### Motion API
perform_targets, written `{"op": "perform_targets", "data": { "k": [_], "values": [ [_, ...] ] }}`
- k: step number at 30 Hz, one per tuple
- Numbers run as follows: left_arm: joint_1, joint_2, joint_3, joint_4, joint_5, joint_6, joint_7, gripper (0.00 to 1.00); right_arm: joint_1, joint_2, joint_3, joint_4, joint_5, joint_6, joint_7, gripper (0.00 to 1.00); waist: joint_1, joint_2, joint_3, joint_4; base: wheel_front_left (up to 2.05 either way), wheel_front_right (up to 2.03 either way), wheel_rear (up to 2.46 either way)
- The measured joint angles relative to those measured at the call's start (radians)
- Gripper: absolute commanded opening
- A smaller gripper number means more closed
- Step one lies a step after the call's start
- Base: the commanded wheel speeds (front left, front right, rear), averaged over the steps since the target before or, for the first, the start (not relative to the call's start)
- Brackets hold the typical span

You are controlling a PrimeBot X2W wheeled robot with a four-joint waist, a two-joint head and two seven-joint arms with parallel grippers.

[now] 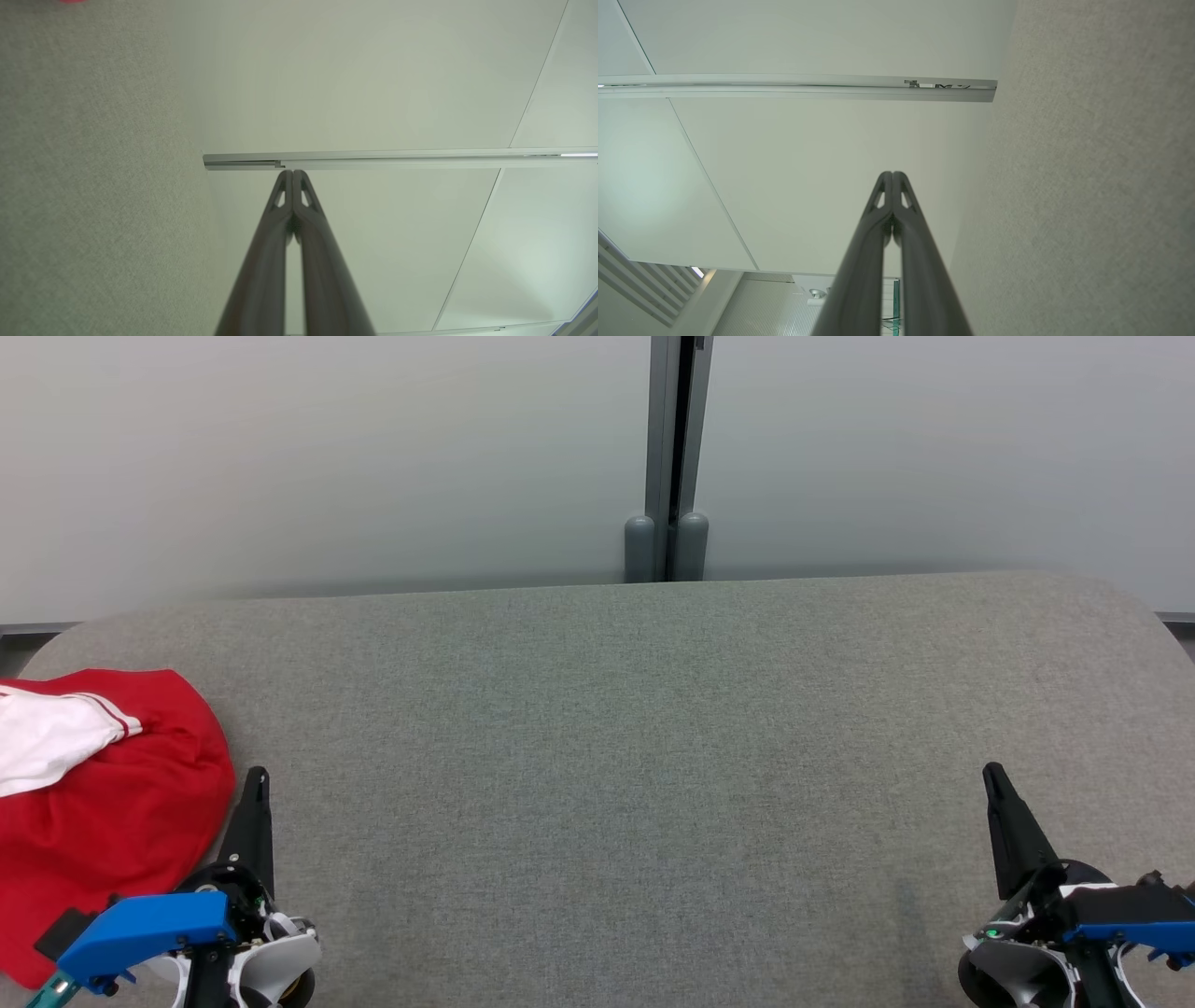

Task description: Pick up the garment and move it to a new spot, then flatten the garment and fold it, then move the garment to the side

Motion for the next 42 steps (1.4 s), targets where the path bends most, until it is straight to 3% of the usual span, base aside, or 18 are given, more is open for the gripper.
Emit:
{"op": "perform_targets", "data": {
  "k": [42],
  "values": [
    [0.000, 0.000, 0.000, 0.000, 0.000, 0.000, 0.000, 0.00, 0.000, 0.000, 0.000, 0.000, 0.000, 0.000, 0.000, 0.00, 0.0000, 0.0000, 0.000, 0.000, 0.00, 0.00, 0.00]
  ]
}}
